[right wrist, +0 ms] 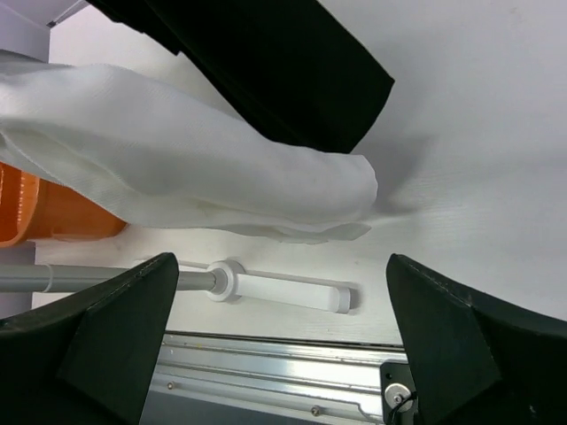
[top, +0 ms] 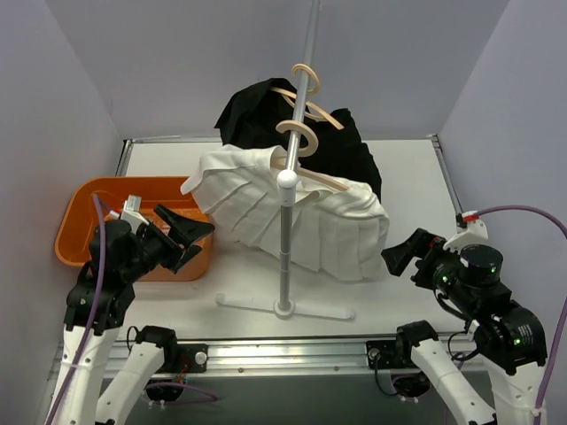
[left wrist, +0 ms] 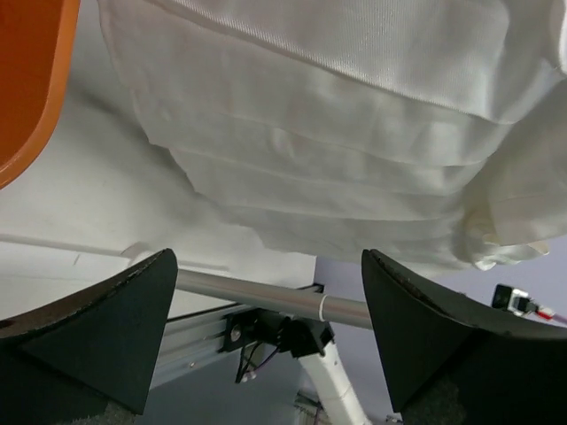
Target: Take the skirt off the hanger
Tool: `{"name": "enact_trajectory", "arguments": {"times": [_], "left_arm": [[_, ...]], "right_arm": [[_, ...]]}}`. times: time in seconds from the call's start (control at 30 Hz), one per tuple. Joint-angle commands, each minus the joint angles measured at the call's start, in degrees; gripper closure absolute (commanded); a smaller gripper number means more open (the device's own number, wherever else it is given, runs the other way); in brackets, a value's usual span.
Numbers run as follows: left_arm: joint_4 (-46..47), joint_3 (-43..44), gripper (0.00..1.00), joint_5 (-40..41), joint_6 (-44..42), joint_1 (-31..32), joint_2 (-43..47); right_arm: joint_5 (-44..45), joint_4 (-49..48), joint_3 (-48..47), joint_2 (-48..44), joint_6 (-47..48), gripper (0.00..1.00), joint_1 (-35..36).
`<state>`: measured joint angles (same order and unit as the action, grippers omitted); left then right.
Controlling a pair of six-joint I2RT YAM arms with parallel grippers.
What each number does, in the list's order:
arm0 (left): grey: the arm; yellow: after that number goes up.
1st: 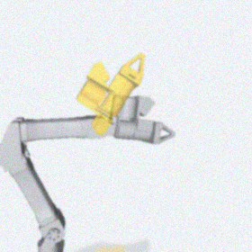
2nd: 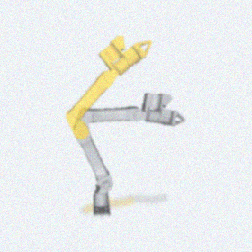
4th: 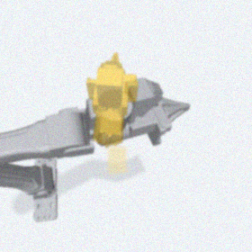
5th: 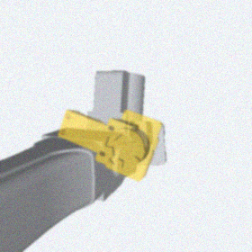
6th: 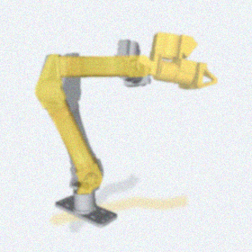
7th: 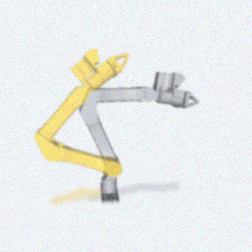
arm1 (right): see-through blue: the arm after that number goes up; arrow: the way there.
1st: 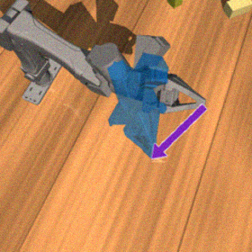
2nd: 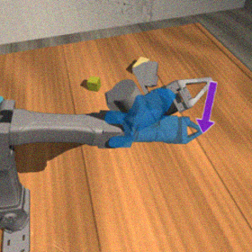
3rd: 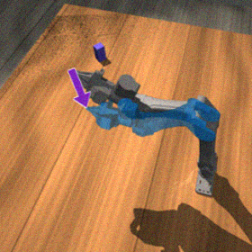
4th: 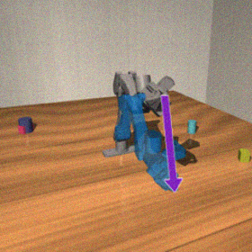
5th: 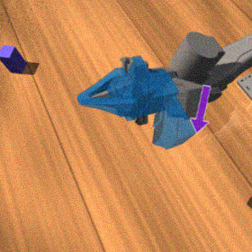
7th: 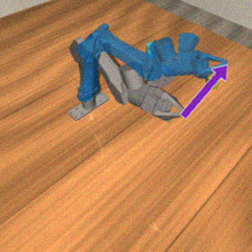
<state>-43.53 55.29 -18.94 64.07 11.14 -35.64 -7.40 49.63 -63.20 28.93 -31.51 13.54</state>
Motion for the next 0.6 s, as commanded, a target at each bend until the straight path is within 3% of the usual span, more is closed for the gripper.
{"name": "enact_trajectory", "arguments": {"times": [0.0,0.17,0.3,0.43,0.57], "left_arm": [[-8.4,4.7,0.06,-4.2,-7.2,-0.3,-2.5],[-6.1,4.9,0.06,-5.2,-7.2,-0.4,-1.5],[-1.7,1.8,0.06,-8.5,-2.9,-0.6,-1.4],[1.2,1.1,0.06,-11.7,-1.3,-0.9,-2.7],[-2.3,4.9,0.06,-12.0,-5.3,-0.9,-6.6]], "right_arm": [[2.7,2.0,-4.0,3.5,3.2,0.0,0.3],[0.5,4.3,-9.3,10.3,8.0,0.0,0.3],[3.9,8.8,-15.5,16.9,11.3,0.03,0.3],[4.8,5.3,-19.8,16.2,14.9,0.02,0.3],[-2.1,-0.1,-21.8,16.6,18.1,0.08,0.3]]}}
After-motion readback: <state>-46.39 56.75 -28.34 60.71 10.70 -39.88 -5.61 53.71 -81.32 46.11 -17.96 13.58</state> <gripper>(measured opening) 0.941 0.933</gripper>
